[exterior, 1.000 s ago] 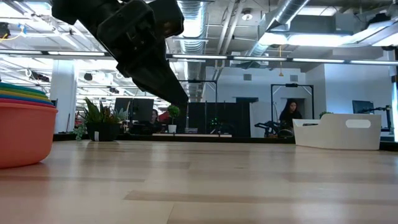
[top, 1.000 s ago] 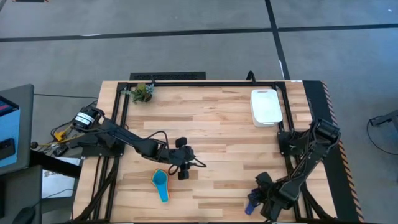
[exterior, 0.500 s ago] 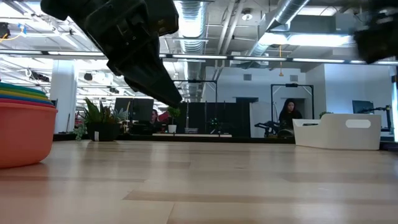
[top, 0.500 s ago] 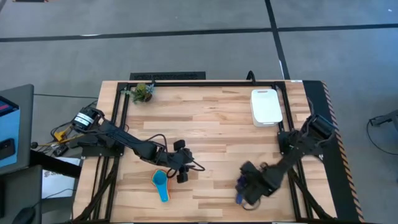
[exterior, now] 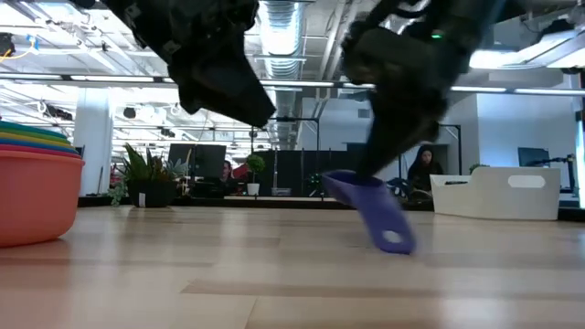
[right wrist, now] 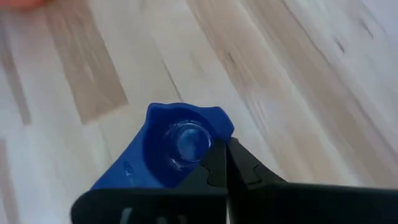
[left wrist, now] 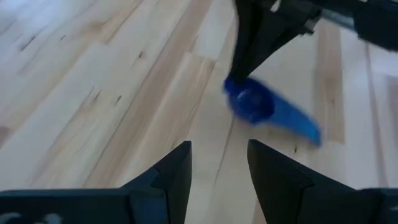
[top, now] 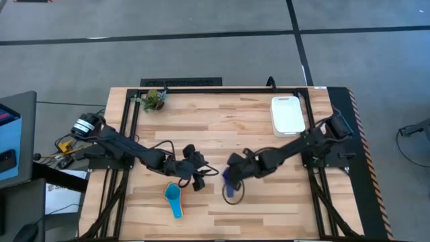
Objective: Nest measuring cups in basket
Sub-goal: Stack the violet measuring cup on top of the light blue measuring cup
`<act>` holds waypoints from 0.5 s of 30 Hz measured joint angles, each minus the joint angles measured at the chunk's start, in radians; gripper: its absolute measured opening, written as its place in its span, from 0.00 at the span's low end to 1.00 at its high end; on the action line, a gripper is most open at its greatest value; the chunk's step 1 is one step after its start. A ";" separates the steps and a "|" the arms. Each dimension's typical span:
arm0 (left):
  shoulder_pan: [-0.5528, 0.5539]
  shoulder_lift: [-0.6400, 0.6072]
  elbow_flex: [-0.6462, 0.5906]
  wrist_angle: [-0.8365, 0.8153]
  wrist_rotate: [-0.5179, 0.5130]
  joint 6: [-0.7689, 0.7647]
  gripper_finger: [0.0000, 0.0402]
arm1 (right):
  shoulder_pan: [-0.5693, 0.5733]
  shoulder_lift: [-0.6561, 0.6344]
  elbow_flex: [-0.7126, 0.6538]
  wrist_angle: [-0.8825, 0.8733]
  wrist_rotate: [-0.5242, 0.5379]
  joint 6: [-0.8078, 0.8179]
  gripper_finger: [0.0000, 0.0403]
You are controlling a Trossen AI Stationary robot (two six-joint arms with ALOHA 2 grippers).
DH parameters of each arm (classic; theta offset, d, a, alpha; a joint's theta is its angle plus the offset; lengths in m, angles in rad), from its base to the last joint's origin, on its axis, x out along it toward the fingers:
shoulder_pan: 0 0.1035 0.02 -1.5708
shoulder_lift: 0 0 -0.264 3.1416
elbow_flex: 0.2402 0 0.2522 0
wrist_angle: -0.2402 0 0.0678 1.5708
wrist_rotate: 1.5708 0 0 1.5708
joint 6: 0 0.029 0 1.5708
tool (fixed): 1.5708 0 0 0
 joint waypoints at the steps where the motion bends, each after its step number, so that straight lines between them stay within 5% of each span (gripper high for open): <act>1: 0.005 0.009 0.000 0.006 0.002 -0.008 0.36 | -0.017 0.000 0.000 0.027 -0.015 -0.035 0.01; 15: 0.072 0.028 0.000 0.079 -0.003 0.020 0.36 | -0.096 0.000 0.000 0.252 -0.053 -0.216 0.02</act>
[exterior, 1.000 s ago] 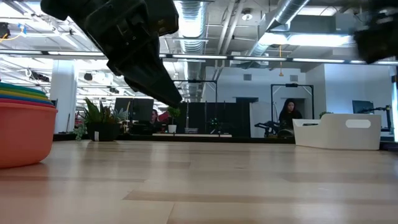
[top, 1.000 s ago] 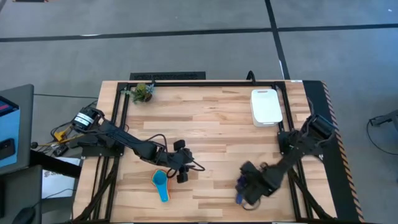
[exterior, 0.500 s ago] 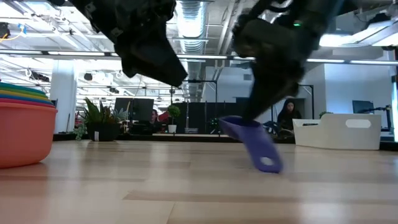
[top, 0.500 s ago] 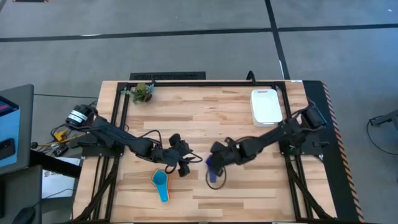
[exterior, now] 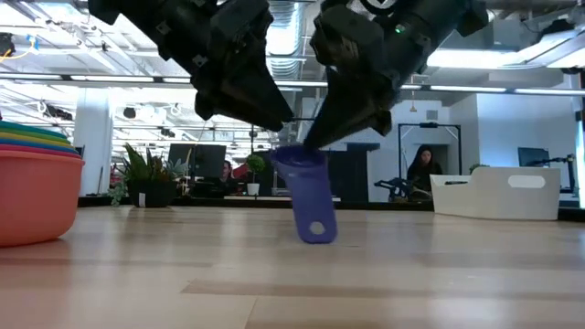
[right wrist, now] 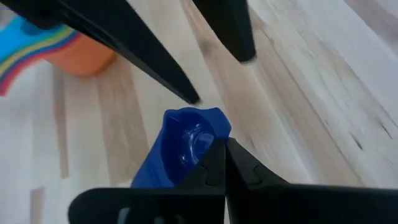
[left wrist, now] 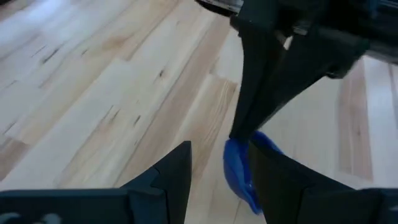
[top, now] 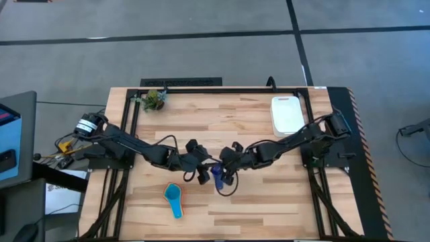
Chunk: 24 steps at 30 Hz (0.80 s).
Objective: Nest measuring cups in basket
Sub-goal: Stack the violet measuring cup on top of the light blue measuring cup
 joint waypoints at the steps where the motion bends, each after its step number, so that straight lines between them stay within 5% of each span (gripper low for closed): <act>1: 0.004 0.000 0.000 -0.002 0.007 0.005 0.36 | 0.000 0.000 0.000 0.012 0.000 -0.009 0.02; 16: 0.007 0.000 0.000 -0.084 0.093 0.066 0.35 | 0.000 0.000 0.000 0.090 0.002 -0.070 0.01; 24: 0.007 0.000 0.000 -0.085 0.083 0.089 0.12 | 0.006 0.000 0.000 0.106 0.007 -0.075 0.03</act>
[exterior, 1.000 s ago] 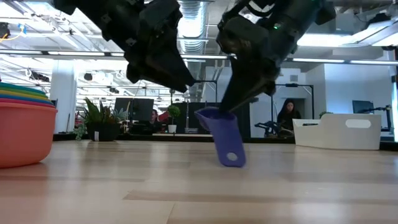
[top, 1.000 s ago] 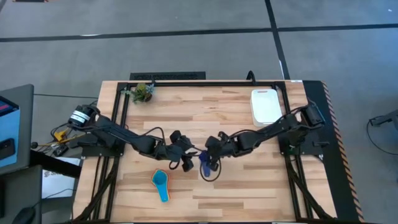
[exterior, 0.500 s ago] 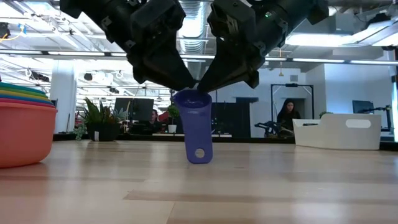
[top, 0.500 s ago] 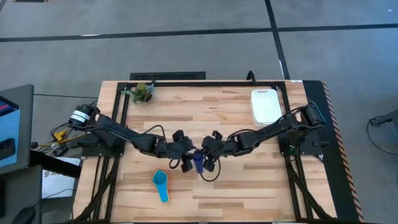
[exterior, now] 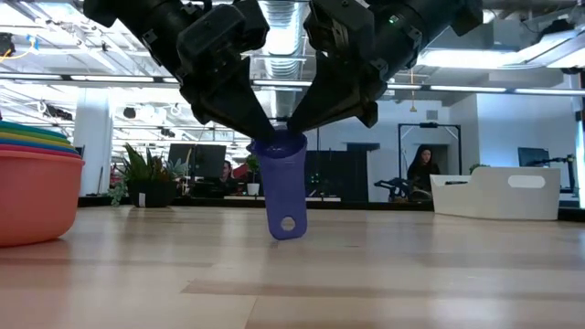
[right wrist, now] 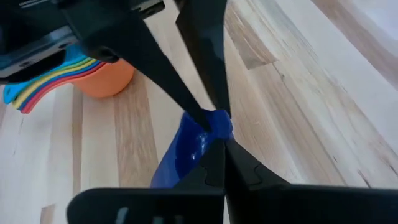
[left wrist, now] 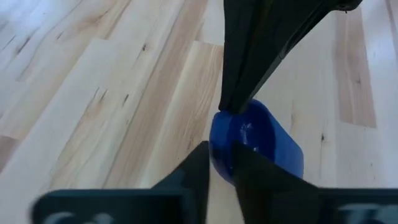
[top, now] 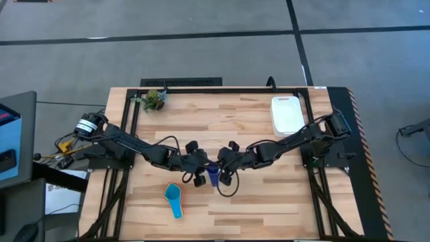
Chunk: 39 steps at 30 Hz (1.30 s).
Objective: Nest measuring cups in basket
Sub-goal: Stack the violet measuring cup on top of the light blue measuring cup
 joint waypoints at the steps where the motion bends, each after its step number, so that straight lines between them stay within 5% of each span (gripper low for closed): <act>1: 0.000 0.000 0.000 -0.001 -0.001 0.001 0.08 | 0.000 0.000 0.000 0.004 -0.001 0.000 0.03; 8: 0.000 0.001 0.000 -0.014 -0.011 -0.034 0.02 | 0.002 0.000 0.000 0.032 -0.039 -0.001 0.04; 18: -0.038 -0.095 0.020 -0.184 0.001 -0.313 0.00 | -0.020 -0.068 0.000 -0.025 -0.054 -0.012 0.25; 24: -0.158 -0.257 0.028 -0.470 0.050 -0.569 0.00 | -0.039 -0.147 0.000 -0.033 -0.053 -0.082 0.34; 30: -0.329 -0.379 0.028 -0.613 -0.040 -0.834 0.00 | -0.070 -0.164 0.001 -0.073 -0.050 -0.090 0.38; 39: -0.527 -0.300 0.027 -0.785 -0.120 -1.228 0.00 | -0.081 -0.142 0.000 -0.096 -0.049 -0.079 0.35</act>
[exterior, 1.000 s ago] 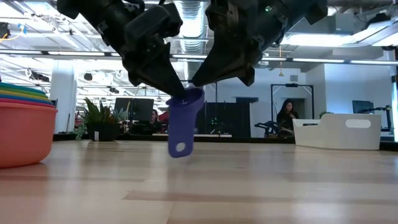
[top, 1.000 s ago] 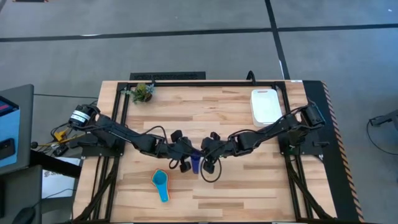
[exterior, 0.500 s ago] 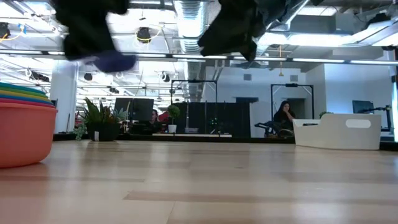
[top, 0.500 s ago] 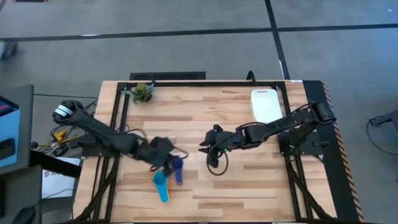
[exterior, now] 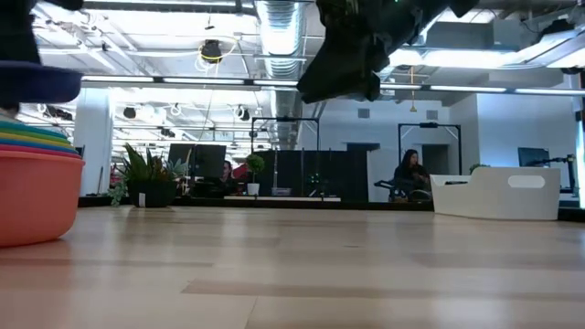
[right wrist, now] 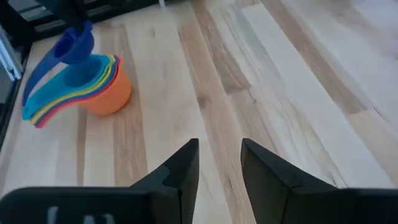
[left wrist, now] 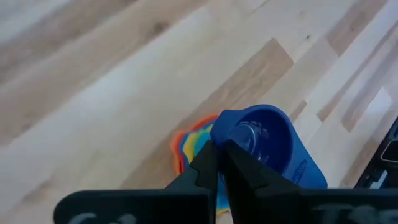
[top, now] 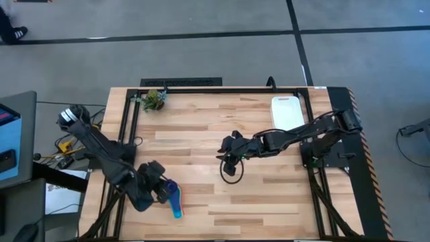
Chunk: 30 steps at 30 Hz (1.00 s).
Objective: Nest measuring cups in basket
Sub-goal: Stack the violet measuring cup on top of the light blue measuring cup, then put the nested measuring cups into the white bin
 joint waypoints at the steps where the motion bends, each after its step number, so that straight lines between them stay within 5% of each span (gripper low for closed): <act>1: -0.006 0.010 0.000 0.001 0.005 -0.016 0.00 | 0.000 0.003 0.000 0.001 0.000 0.000 0.35; 10: -0.013 0.105 0.000 0.035 0.116 -0.065 0.02 | -0.002 0.006 0.000 0.025 -0.003 0.001 0.36; 22: -0.011 0.072 0.000 0.035 0.063 -0.075 0.22 | -0.001 0.006 0.000 0.023 -0.004 0.055 0.40; 30: -0.096 0.077 0.001 0.261 0.234 0.173 0.24 | 0.011 0.101 0.000 0.095 -0.097 0.133 0.37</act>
